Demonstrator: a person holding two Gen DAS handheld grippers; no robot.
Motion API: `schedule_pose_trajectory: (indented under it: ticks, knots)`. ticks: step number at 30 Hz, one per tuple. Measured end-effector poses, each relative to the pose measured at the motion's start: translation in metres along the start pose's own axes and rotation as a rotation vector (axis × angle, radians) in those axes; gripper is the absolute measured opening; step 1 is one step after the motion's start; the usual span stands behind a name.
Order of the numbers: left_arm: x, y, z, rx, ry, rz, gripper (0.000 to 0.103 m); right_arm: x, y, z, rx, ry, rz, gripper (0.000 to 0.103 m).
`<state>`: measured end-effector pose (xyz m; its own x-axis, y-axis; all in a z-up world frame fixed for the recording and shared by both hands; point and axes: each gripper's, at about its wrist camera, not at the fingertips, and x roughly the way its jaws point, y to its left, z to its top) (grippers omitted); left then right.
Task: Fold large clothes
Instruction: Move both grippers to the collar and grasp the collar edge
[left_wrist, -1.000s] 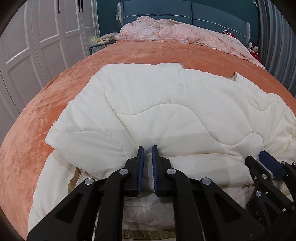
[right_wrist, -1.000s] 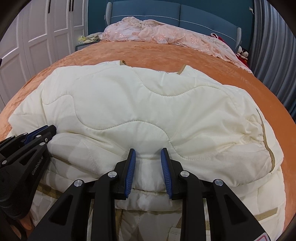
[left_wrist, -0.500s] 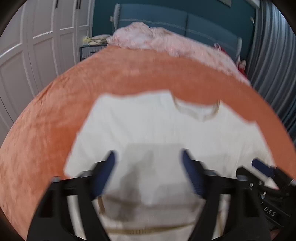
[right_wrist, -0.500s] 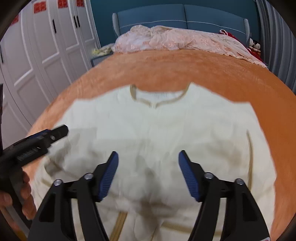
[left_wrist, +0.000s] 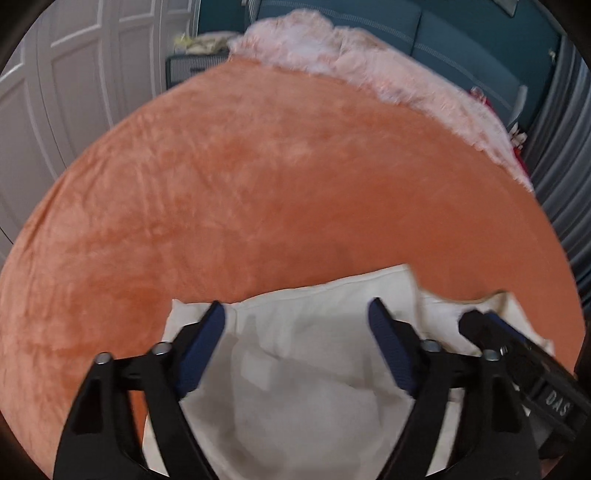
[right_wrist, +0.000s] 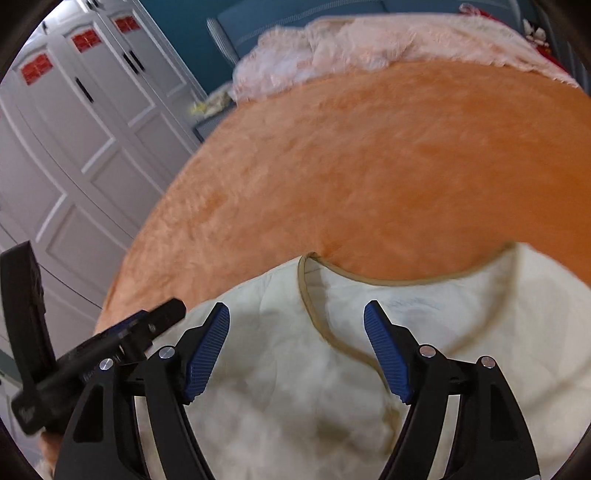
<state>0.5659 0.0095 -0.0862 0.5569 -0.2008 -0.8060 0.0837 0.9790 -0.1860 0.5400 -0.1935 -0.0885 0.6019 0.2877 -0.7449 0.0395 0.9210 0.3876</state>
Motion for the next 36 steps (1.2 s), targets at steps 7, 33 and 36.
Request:
schedule_pose_trajectory:
  ticks: [7,33,36]
  knots:
    - [0.039,0.011,-0.021,0.075,-0.011,0.072,0.046,0.058,-0.006,-0.012,-0.012,0.076,-0.030,0.023]
    - [0.036,0.005,-0.032,0.117,-0.089,0.147,0.037,0.023,-0.009,-0.024,-0.035,-0.065,-0.111,0.015]
    - [0.002,-0.001,-0.029,0.133,-0.151,0.124,0.069,-0.048,-0.041,-0.025,0.020,-0.184,-0.094,0.046]
